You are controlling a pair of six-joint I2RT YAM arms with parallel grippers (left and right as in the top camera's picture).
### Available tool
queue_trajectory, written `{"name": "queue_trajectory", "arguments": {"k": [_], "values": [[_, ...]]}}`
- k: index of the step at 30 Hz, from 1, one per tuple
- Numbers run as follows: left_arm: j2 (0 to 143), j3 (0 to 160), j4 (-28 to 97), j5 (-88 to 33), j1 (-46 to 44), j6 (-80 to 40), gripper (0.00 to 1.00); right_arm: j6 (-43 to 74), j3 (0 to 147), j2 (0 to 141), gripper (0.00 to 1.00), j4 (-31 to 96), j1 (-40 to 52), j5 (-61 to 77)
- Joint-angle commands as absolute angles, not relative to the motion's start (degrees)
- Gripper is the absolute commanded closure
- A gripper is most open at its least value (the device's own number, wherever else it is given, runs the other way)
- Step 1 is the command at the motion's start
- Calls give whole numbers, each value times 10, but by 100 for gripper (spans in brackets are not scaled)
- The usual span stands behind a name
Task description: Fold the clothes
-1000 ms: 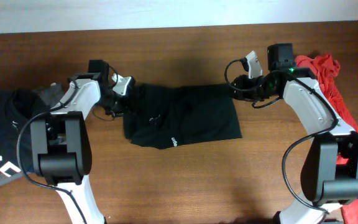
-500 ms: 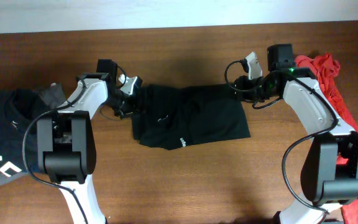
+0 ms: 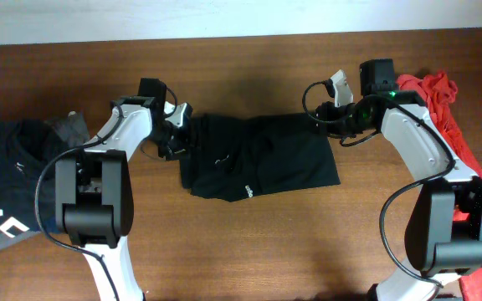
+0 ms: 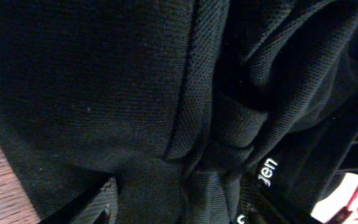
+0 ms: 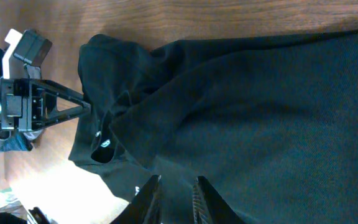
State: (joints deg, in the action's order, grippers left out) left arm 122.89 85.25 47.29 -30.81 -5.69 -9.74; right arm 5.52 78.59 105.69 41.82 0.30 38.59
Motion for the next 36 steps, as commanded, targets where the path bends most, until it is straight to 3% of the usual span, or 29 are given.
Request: {"name": "queue_trajectory", "arguments": {"k": [1, 10, 18, 32, 36], "values": [[1244, 833, 475, -307, -35, -93, 29, 47, 789, 1053, 78, 418, -1, 383], [1219, 831, 514, -337, 51, 62, 17, 47, 789, 1053, 78, 416, -1, 383], [1223, 791, 475, -336, 46, 117, 7, 47, 789, 1053, 78, 412, -1, 383], [1229, 752, 423, -345, -51, 123, 7, 49, 789, 1053, 78, 412, -1, 383], [1229, 752, 415, -302, -60, 92, 22, 49, 789, 1054, 78, 412, -1, 383]]}}
